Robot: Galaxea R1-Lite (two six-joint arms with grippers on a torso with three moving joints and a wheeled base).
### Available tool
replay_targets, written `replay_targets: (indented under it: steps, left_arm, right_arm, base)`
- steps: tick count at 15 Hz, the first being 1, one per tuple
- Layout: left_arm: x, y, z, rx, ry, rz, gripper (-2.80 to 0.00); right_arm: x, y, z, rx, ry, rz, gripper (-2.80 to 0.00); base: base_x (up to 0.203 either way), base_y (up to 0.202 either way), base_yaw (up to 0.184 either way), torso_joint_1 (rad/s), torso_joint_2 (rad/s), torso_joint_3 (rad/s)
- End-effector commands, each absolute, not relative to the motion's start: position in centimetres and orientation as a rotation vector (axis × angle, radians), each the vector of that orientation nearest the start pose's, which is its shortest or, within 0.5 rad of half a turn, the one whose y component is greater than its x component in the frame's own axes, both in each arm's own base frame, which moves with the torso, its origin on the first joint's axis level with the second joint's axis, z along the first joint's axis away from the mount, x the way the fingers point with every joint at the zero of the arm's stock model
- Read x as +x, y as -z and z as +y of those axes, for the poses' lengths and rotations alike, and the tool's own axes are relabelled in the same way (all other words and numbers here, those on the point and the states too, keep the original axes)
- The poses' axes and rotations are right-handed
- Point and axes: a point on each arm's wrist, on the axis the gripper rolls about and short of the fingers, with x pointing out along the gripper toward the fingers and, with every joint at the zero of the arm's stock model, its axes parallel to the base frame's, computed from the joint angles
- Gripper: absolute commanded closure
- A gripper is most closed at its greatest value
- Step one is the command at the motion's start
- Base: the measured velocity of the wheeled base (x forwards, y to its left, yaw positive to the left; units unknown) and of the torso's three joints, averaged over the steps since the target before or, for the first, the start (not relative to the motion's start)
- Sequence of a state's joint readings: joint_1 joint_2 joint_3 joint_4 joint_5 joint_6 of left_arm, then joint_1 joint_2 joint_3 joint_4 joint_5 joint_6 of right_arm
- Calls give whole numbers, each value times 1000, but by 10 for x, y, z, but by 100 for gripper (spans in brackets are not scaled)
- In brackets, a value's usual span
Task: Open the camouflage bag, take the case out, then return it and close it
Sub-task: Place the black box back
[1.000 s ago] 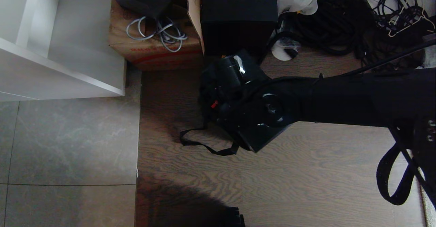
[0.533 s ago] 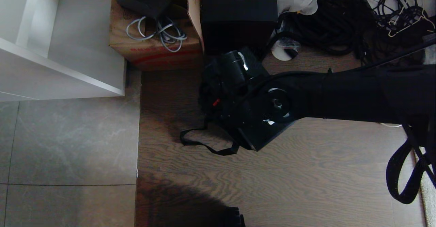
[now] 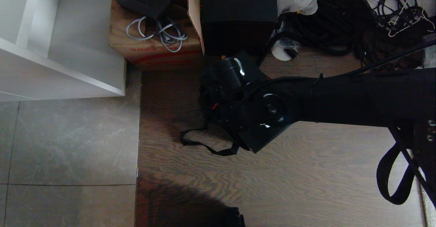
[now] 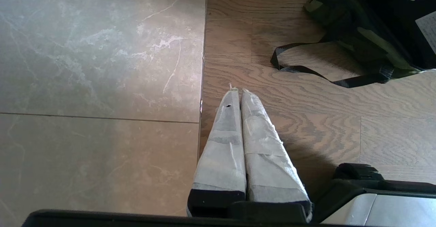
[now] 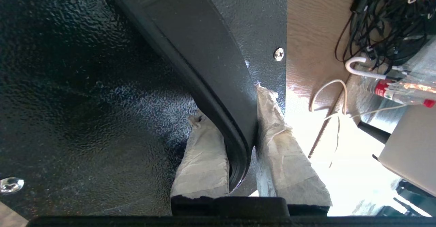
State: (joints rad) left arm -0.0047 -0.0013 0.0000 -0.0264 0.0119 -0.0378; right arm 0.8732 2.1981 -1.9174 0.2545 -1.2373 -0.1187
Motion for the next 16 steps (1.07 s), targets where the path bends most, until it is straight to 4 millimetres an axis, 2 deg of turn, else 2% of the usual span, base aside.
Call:
replay_targets:
  steps: [1, 8, 16]
  left_arm:
    - [-22, -76, 0, -39, -7, -19, 0]
    - [-22, -76, 0, -39, -7, -19, 0]
    - [-22, -76, 0, -39, -7, -19, 0]
  right_arm:
    - [302, -212, 328, -607, 343, 299, 0]
    - [319, -178, 338, -636, 350, 326, 0]
    - [329, -158, 342, -645, 357, 336, 0]
  base:
    - [0, 0, 0, 0, 0, 0]
    - [0, 0, 0, 0, 0, 0]
    - [0, 0, 0, 0, 0, 0]
